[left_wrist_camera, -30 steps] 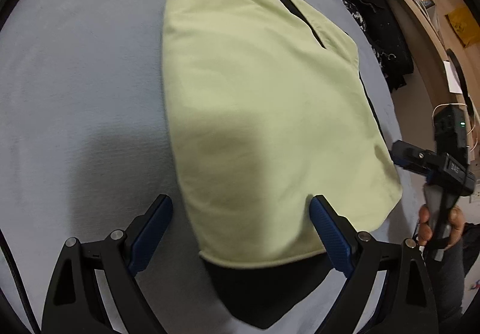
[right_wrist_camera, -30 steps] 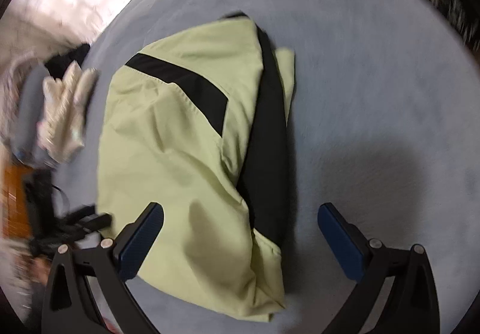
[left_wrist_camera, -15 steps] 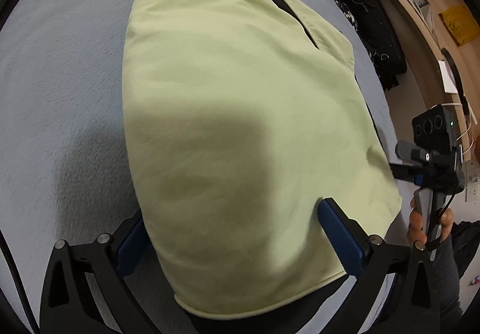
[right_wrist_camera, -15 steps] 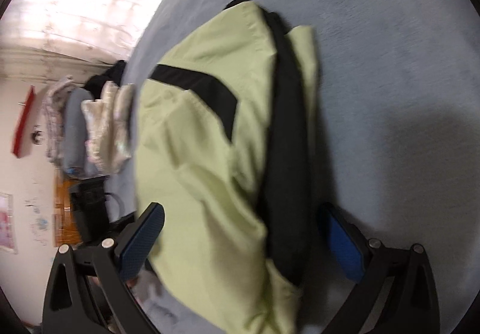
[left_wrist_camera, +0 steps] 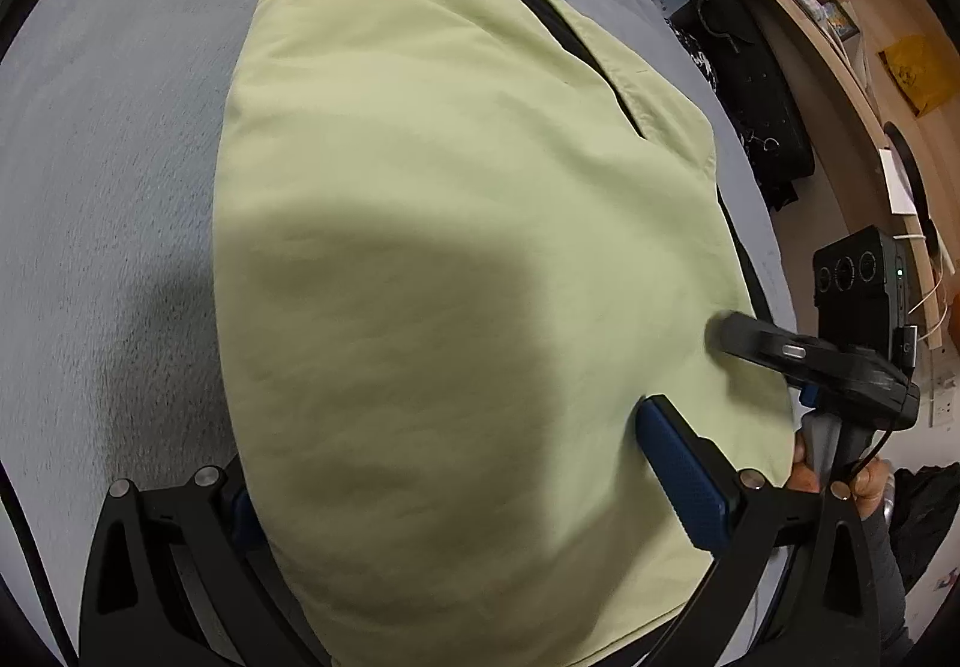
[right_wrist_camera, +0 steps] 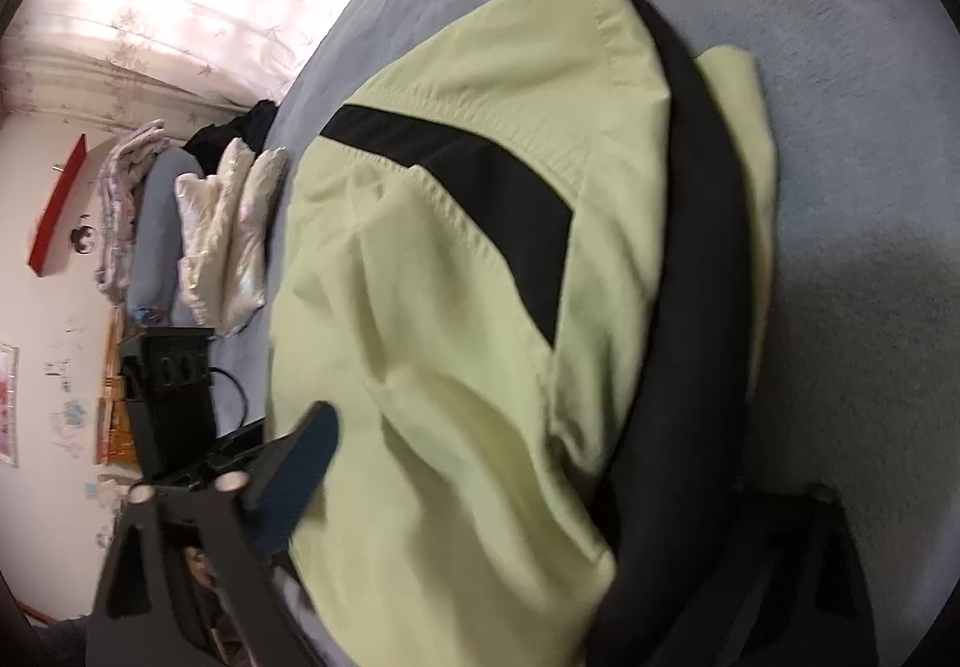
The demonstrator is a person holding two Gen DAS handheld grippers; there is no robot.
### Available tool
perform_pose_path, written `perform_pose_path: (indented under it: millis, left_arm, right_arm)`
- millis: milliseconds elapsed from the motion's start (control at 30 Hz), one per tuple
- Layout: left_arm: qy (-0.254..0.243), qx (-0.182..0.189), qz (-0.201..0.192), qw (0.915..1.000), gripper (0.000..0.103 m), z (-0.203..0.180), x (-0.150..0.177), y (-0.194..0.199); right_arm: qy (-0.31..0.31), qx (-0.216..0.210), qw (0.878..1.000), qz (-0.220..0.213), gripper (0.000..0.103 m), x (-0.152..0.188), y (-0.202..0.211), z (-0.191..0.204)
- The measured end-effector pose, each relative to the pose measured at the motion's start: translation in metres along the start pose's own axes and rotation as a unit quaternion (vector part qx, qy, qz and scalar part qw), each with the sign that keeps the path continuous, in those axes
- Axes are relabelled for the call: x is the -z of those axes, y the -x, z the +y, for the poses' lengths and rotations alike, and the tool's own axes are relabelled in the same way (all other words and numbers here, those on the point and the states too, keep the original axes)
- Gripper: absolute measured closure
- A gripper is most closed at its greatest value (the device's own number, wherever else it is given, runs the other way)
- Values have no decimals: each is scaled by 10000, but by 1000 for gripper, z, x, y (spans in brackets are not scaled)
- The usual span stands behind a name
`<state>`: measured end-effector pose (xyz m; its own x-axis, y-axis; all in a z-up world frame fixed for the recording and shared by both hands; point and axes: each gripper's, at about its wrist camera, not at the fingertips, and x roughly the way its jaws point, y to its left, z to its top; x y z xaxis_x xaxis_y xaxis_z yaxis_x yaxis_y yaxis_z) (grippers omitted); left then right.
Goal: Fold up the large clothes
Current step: 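Grasp the folded bundle with both tools and lift it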
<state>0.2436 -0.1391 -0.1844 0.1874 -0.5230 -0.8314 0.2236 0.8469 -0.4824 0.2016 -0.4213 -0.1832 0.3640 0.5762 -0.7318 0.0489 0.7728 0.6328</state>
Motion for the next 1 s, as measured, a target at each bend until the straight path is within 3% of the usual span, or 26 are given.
perform_pose_path:
  millis: [33,133,167,233,300,400,700,1000]
  left_arm:
    - [-28,-82,-36,10000,7,-2,1,1]
    - [-229,-413,-208,9987,24,-12,3,5]
    - [-316,-515,-281,9978,28,-16,4,9]
    - [-542,-682,-420,9953,49,-25,6,17]
    - [-834,-835,-578,9913,61,-34,8,28]
    - [-1087,-1088,-758,9852,67,-45,13,42]
    - [-1240,-1356,-1062,9772,71,-46,40,103]
    - [-1074,-1668,-1262,9720,71,7,94,209]
  right_arm:
    - [-28,63,10000,-10,51,2,2,-3]
    - [-225,-47,9996,-135,76,3,9,-7]
    - [-169,-14,9996,-205,79,4,12,-3]
    - [-31,55,9995,-313,86,6,16,8]
    - [63,89,9991,-410,88,7,21,18]
    - [301,231,9977,-569,89,12,29,43]
    - [933,338,9925,-710,92,49,43,126]
    - [1358,31,9890,-592,92,90,22,217]
